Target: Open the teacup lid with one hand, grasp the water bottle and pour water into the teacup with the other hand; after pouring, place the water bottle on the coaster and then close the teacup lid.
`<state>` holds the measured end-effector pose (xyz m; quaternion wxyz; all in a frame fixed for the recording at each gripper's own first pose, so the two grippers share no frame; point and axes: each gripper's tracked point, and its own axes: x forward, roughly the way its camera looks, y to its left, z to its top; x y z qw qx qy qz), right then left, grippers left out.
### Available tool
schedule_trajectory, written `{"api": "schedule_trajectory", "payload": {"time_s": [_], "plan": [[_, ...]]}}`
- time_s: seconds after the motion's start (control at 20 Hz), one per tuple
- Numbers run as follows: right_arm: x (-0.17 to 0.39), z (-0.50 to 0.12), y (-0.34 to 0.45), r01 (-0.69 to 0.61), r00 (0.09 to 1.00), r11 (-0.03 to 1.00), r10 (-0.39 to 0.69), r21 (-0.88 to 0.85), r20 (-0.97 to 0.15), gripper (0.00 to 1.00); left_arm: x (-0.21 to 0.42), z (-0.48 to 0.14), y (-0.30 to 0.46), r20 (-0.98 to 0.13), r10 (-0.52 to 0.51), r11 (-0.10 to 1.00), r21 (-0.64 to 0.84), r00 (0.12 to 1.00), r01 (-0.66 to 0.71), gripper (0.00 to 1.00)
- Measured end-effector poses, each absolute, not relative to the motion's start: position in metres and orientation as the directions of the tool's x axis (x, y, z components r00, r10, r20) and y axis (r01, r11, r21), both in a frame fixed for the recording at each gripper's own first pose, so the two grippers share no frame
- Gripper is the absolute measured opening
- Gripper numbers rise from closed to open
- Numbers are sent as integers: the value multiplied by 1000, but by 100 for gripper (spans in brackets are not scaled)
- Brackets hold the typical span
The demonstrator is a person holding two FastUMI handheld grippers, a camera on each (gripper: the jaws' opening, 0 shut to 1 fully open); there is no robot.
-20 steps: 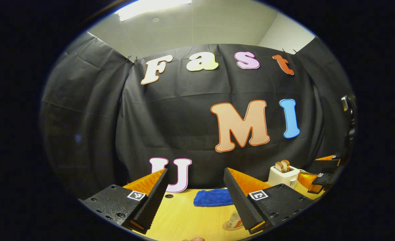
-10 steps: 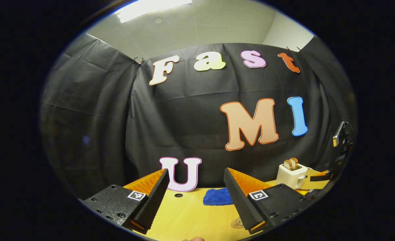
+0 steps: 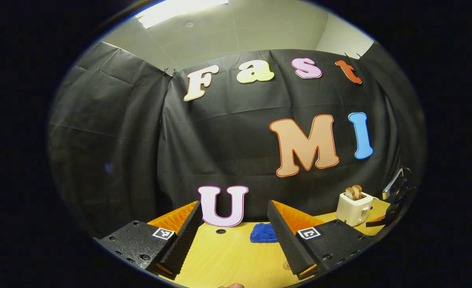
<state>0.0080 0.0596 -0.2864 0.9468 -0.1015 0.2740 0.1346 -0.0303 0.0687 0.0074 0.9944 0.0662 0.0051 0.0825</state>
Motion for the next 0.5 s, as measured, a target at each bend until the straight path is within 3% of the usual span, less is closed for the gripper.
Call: {"api": "schedule_trajectory", "payload": {"time_s": [0.3, 0.5], "plan": [[5, -309, 57, -277, 781, 959, 186, -65, -596, 96, -34, 6, 72, -6, 170, 976, 143, 985, -167, 95], [3, -317, 58, -279, 768, 958, 178, -71, -615, 75, -36, 5, 74, -10, 173, 974, 151, 985, -169, 95]]}}
